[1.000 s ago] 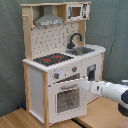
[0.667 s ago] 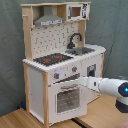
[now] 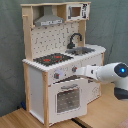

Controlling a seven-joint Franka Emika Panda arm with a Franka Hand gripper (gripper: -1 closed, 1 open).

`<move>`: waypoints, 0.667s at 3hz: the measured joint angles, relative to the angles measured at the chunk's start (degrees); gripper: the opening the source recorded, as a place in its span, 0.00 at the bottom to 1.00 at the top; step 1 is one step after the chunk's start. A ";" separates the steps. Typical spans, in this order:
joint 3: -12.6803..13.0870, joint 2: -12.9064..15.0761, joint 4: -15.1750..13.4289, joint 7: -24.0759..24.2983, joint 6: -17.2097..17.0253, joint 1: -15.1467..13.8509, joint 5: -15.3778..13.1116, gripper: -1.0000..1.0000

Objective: Play with the kitchen

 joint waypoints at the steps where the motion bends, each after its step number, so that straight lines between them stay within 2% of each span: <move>1: -1.82 4.83 -0.01 -3.03 -1.52 -0.73 0.00 1.00; 2: -3.77 9.21 -0.01 -7.30 -3.04 -1.20 0.00 1.00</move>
